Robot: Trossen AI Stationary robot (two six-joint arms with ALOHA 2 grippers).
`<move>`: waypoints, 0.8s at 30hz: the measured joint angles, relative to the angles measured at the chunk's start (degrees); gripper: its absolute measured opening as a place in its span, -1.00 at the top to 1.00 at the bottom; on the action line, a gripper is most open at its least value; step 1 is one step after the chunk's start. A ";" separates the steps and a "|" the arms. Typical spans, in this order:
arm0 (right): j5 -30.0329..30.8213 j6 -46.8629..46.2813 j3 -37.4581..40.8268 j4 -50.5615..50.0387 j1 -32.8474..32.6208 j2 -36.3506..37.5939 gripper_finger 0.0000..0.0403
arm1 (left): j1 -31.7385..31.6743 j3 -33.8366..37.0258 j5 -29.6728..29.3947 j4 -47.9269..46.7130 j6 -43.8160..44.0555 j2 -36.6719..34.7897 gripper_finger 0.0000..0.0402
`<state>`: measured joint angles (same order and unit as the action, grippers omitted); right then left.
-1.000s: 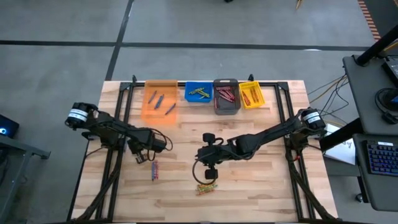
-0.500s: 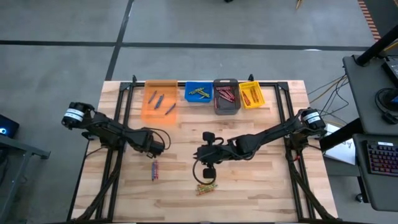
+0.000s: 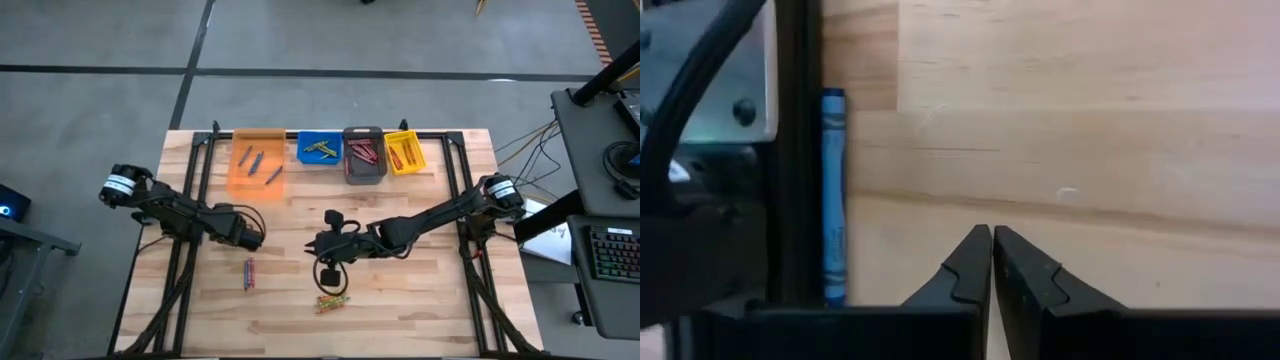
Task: Sort crayons
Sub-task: Put the blue crayon into the orange bin
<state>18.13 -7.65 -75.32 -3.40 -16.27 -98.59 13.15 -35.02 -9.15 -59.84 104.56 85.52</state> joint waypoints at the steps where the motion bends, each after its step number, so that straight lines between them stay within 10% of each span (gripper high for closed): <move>1: 0.02 -0.07 0.01 0.00 0.00 0.00 0.76 | 0.02 -0.01 -0.35 -0.01 1.41 0.00 1.00; 13: 1.48 0.04 0.01 1.25 0.13 0.00 0.76 | 0.11 -5.39 -15.22 -7.73 23.15 1.03 1.00; 24: 2.96 1.51 0.00 2.46 0.32 0.00 0.76 | -0.39 -16.60 -12.27 -30.22 26.87 16.77 1.00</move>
<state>21.09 -6.13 -75.32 -0.94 -15.95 -98.59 12.75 -51.61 -21.42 -90.06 131.44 102.28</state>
